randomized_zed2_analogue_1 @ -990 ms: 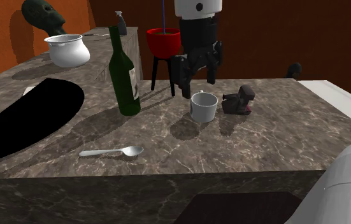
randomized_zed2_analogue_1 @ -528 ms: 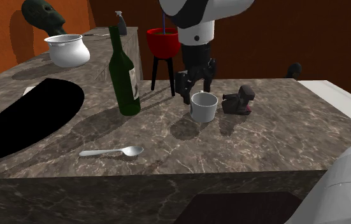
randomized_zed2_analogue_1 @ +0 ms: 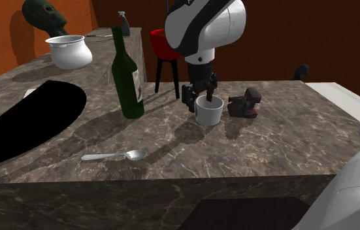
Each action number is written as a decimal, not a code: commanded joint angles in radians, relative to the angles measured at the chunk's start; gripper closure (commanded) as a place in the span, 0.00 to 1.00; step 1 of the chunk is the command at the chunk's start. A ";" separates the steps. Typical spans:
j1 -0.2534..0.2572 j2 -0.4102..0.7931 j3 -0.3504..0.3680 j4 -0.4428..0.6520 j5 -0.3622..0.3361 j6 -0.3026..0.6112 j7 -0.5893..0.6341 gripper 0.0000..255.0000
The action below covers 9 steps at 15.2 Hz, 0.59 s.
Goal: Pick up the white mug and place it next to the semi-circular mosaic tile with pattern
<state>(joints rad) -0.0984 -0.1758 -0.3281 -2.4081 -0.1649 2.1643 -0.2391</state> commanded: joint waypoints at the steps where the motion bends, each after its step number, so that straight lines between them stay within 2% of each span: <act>1: -0.001 0.022 -0.005 -0.010 0.003 0.033 -0.006 0.00; 6: -0.003 0.059 -0.012 -0.042 0.008 0.101 -0.012 0.00; 9: -0.003 0.059 -0.012 -0.042 0.008 0.101 -0.012 0.00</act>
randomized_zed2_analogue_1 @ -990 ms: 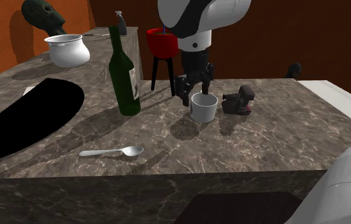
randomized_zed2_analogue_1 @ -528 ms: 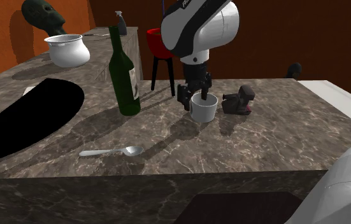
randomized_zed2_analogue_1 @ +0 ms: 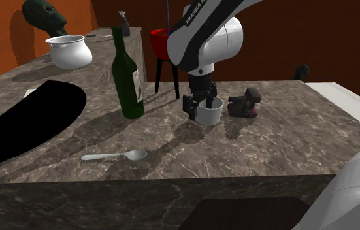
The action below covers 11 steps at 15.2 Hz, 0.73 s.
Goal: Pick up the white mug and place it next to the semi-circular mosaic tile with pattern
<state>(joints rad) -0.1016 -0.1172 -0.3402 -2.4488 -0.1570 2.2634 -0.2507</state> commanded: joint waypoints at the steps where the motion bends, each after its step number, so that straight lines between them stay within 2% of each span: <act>1: 0.000 0.001 0.000 -0.001 0.000 0.002 0.000 0.00; 4: 0.000 0.001 0.000 -0.001 0.000 0.002 0.000 0.00; 5: 0.000 0.001 0.000 -0.001 0.000 0.002 0.000 1.00; 11: 0.000 0.001 0.000 -0.001 0.000 0.001 0.000 1.00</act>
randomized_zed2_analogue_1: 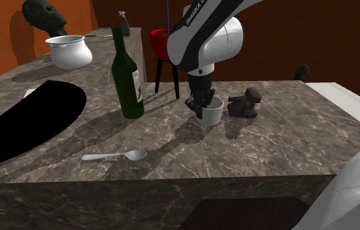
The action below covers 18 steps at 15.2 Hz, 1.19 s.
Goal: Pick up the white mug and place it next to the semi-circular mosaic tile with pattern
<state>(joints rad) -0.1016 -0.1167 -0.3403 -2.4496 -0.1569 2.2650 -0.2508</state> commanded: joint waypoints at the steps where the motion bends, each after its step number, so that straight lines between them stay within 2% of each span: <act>1: 0.000 0.000 0.000 0.000 0.000 0.000 0.000 1.00; 3: 0.000 0.000 0.000 0.000 0.000 0.000 0.000 1.00; 18: 0.000 -0.119 0.018 0.102 -0.016 -0.219 0.006 1.00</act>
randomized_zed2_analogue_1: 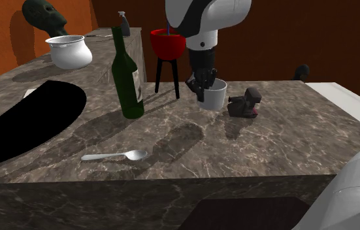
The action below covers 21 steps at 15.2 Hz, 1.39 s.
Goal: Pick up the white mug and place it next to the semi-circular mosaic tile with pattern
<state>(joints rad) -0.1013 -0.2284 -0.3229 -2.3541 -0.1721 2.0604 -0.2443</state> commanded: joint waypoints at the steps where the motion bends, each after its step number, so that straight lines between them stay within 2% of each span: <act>1: 0.000 -0.013 0.002 0.015 -0.001 -0.028 0.000 1.00; 14: 0.003 -0.065 0.018 0.139 0.000 -0.203 -0.006 1.00; 21: 0.079 0.017 0.115 0.215 0.059 -0.215 0.138 1.00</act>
<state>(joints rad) -0.0328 -0.2233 -0.2217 -2.1576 -0.1213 1.8545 -0.1264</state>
